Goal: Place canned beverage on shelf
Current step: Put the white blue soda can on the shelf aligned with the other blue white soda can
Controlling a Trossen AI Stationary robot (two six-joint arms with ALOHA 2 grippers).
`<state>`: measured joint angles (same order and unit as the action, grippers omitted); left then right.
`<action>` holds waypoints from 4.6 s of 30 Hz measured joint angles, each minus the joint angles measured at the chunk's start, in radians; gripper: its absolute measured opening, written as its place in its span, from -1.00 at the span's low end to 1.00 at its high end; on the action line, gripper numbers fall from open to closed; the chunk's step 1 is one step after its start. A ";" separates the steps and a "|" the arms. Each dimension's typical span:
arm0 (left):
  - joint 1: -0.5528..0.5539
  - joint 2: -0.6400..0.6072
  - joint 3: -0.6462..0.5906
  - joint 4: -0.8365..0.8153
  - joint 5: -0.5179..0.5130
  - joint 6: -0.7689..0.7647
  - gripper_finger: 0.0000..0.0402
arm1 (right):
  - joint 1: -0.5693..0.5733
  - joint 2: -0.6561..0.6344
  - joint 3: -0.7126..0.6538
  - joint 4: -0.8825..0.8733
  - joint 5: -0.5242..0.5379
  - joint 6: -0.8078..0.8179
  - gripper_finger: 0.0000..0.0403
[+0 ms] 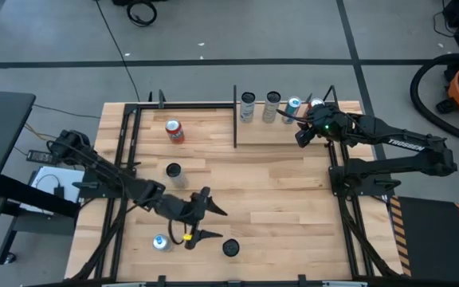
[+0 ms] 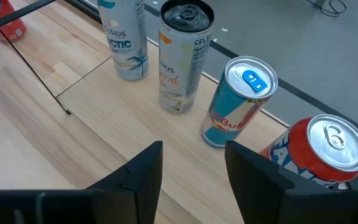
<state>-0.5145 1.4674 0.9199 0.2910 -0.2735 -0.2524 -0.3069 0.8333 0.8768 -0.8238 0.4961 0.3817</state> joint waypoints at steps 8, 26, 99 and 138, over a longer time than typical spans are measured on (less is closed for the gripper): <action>-0.060 0.057 -0.001 0.070 -0.078 -0.025 0.56 | 0.000 0.000 0.000 0.000 -0.009 0.000 -0.09; -0.108 0.288 0.176 -0.004 -0.100 -0.042 0.56 | 0.000 0.000 0.000 0.000 -0.046 -0.018 -0.09; 0.001 0.132 0.193 -0.473 -0.064 -0.098 0.56 | 0.001 -0.011 -0.144 0.162 -0.086 -0.069 -0.09; 0.063 0.109 0.196 -0.326 0.073 0.046 0.56 | 0.002 -0.010 -0.144 0.226 -0.181 -0.067 -0.09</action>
<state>-0.4517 1.5759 1.1156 -0.0345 -0.2001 -0.2061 -0.3052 0.8234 0.7330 -0.5980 0.3151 0.3145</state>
